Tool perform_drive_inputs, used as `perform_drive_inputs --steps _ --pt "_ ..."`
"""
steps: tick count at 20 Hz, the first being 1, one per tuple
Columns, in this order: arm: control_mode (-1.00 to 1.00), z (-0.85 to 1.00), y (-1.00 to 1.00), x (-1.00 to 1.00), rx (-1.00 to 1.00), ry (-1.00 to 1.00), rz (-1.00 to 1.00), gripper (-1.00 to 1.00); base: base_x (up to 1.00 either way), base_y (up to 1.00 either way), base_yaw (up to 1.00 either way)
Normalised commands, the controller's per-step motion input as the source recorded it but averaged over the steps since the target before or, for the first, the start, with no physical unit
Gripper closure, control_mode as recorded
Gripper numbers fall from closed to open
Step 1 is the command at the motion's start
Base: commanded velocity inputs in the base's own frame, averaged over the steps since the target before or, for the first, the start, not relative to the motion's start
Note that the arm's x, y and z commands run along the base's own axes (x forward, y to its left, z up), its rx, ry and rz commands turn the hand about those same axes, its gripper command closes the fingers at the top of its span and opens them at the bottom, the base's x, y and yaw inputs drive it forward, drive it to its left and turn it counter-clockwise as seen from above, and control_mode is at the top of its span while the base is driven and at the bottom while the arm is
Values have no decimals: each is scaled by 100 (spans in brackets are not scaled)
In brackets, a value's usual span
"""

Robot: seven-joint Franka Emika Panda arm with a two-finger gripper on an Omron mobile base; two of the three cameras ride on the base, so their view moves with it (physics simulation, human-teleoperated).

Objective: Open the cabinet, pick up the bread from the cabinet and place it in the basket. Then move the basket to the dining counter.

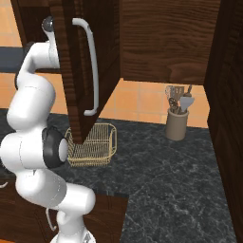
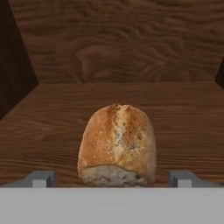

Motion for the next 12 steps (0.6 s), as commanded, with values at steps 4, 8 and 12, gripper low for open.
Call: perform_drive_inputs --steps 4,8,12 --pt "-100 -16 0 49 0 0 -2 -100 0 0 0" --pt "-100 -16 0 37 0 0 -3 -100 0 0 0" --pt "-100 -4 1 25 0 0 -3 -100 0 0 0"
